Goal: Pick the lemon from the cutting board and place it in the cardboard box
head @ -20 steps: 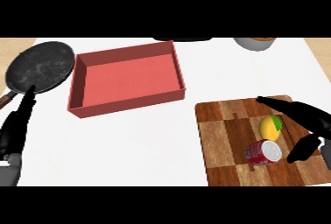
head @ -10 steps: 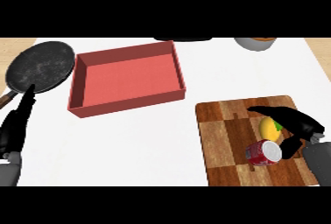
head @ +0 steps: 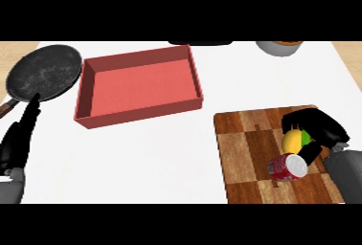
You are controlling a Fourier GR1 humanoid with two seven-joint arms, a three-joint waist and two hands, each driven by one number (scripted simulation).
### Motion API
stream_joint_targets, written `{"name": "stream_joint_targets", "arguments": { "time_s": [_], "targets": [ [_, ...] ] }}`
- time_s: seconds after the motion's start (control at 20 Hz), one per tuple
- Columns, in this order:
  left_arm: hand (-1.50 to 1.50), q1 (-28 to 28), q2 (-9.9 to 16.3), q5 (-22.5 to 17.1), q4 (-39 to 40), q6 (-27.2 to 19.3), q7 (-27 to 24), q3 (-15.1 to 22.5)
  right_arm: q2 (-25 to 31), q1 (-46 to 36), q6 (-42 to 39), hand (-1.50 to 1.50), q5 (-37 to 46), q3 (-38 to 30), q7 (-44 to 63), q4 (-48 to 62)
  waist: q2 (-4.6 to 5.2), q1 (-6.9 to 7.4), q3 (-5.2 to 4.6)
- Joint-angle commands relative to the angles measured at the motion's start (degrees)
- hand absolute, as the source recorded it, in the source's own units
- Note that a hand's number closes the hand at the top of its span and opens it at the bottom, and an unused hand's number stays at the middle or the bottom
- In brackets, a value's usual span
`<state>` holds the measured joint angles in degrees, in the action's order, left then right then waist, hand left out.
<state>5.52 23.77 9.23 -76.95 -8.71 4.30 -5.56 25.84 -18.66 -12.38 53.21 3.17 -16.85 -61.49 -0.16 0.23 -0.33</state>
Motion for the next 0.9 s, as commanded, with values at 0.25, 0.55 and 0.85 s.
{"name": "stream_joint_targets", "arguments": {
  "time_s": [0.25, 0.55, 0.85],
  "targets": [
    [0.0, -1.42, 1.18, -0.57, 0.85, 0.14, -0.64, -2.08, -20.94, 5.4, 9.53, 1.5, 8.05, 0.84, 36.61, -9.81, -1.36, -2.11, 0.0],
    [0.0, -0.93, 1.31, 0.39, 0.41, -0.01, 0.08, -1.48, -25.52, 5.53, 13.39, 1.5, 21.16, 11.04, 59.53, -23.76, -1.27, -1.67, 0.11],
    [0.0, -0.28, -0.56, 0.28, 1.02, 0.2, -0.33, -0.45, -25.76, -3.03, 9.37, 1.5, 32.75, 27.3, 77.21, -34.42, -0.4, 0.03, 0.19]
  ]
}}
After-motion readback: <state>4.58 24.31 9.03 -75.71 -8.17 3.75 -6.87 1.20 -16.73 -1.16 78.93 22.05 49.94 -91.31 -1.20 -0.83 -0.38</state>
